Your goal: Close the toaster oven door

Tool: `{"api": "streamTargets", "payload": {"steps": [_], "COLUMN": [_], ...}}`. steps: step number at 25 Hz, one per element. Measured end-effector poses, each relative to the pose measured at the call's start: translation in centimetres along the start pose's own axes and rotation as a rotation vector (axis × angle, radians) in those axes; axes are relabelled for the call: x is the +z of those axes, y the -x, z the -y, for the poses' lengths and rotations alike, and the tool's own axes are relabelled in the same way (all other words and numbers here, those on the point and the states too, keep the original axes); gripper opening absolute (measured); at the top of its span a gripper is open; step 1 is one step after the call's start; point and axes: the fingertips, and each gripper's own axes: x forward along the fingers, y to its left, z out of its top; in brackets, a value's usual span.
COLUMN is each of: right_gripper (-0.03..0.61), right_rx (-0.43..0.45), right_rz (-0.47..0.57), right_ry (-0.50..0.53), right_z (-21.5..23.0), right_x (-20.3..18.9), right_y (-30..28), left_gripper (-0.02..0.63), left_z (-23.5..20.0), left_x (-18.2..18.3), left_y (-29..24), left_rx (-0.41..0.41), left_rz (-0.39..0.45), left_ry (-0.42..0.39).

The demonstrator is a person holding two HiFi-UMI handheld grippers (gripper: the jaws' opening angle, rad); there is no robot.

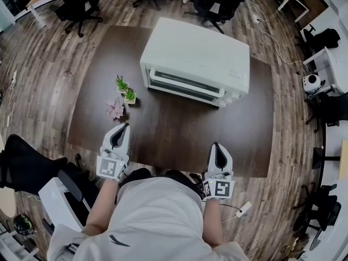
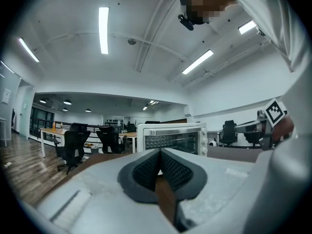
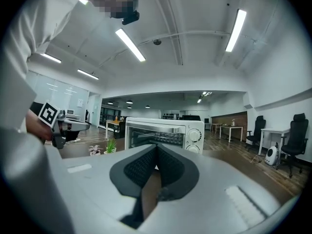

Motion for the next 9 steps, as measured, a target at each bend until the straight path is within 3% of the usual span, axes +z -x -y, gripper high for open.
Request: {"api": "streamTargets", "payload": {"steps": [9], "right_gripper": [-0.002], "right_rx": [0.001], "right_rz": [-0.004], "right_ry": [-0.004], "right_z": [-0.13], "right_x": [-0.20], "right_y": [-0.10], "left_gripper": [-0.002], "left_z": [-0.02], "left_x": [-0.23], "left_y": [0.14], "left_rx": [-0.003], "left_rz": [0.006], "left_ry": [0.001]}}
